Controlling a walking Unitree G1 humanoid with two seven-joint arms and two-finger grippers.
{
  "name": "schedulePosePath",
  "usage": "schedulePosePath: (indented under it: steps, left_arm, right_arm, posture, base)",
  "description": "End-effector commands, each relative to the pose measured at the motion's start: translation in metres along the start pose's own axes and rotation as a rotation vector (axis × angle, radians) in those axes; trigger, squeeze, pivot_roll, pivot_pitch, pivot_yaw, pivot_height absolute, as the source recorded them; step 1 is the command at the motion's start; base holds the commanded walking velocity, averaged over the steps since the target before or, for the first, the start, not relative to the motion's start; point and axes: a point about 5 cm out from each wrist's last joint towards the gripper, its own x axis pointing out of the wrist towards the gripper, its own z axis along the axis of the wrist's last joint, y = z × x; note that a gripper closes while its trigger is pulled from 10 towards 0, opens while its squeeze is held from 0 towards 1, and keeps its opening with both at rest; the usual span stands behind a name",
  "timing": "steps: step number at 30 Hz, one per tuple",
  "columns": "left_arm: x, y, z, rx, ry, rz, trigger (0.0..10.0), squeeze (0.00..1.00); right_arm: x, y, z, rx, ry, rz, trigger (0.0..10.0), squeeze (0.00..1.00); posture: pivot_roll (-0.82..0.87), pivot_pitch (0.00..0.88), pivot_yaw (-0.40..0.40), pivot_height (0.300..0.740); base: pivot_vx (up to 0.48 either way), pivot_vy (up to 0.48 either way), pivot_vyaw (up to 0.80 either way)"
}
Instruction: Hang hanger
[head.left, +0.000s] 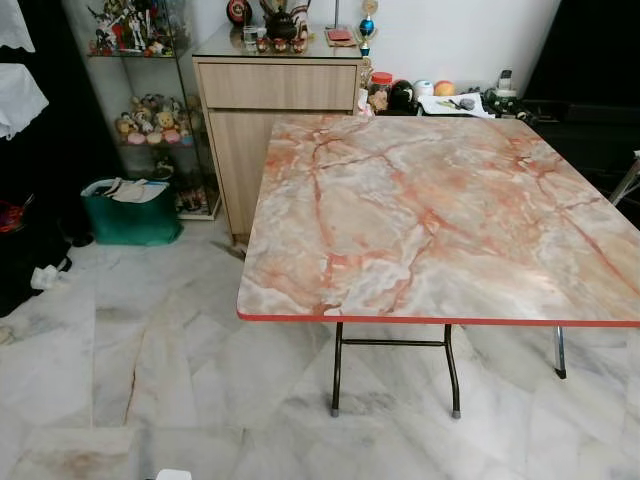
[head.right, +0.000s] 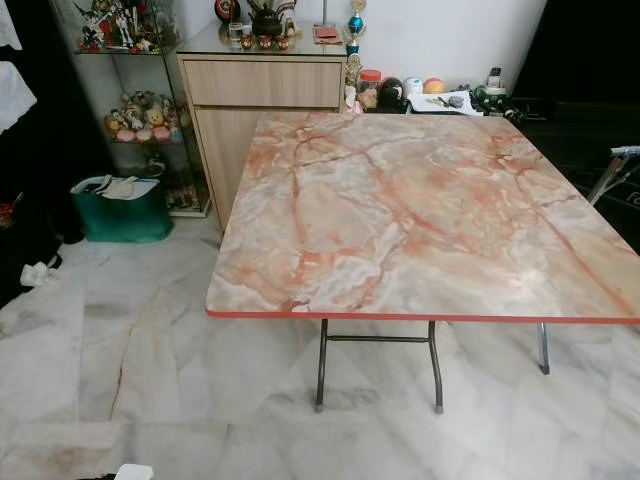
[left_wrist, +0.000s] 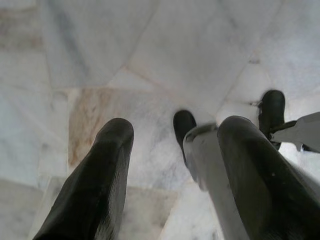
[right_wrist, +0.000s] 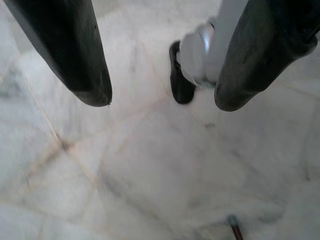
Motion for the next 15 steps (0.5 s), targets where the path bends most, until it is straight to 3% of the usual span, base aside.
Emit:
schedulePosePath:
  steps: [1,15]
  left_arm:
    - [-0.0068,0.0192,-0.0143,-0.213,-0.070,0.113,10.0,0.00]
    - [-0.0067,0.0189,-0.0136,-0.220,-0.073,0.115,10.0,0.00]
  right_arm:
    - [0.0105,0.0313,0.0694,-0.079,-0.070,0.063,10.0,0.00]
    - [0.0104,0.0320,0.0707,-0.117,-0.085,0.070,10.0,0.00]
  posture:
    - [0.16,0.142,-0.072,0.740]
    - [0.16,0.129,-0.073,0.740]
  base:
    - [0.000,0.000,0.00]
    - [0.000,0.000,0.00]
